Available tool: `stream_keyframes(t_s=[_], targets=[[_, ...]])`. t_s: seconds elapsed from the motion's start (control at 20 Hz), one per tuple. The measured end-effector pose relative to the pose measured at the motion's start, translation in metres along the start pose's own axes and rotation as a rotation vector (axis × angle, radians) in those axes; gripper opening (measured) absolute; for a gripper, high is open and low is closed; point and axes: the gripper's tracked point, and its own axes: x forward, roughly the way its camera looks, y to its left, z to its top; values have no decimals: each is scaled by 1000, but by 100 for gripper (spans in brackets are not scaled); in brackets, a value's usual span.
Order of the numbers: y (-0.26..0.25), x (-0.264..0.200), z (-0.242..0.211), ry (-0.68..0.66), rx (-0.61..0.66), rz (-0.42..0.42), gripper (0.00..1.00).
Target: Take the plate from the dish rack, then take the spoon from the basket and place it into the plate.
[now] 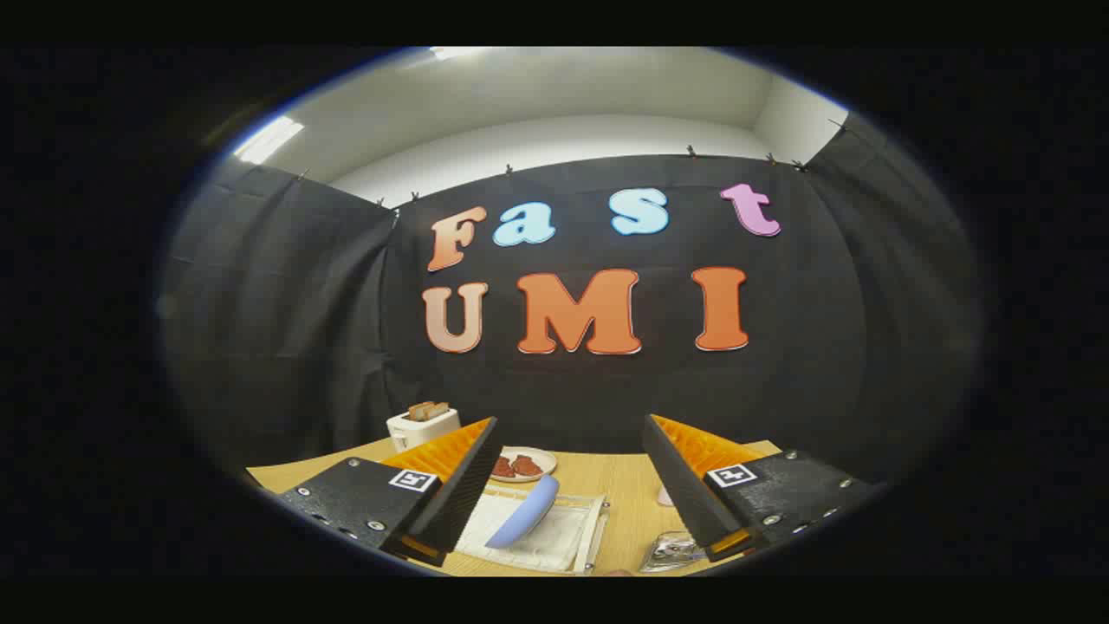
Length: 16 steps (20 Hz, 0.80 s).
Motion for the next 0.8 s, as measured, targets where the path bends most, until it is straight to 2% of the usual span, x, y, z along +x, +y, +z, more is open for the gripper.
stream_keyframes(t_s=[0.3,0.8], targets=[[3,-8,14,-6,22,28,97],[8,-7,7,42,25,57,97]])
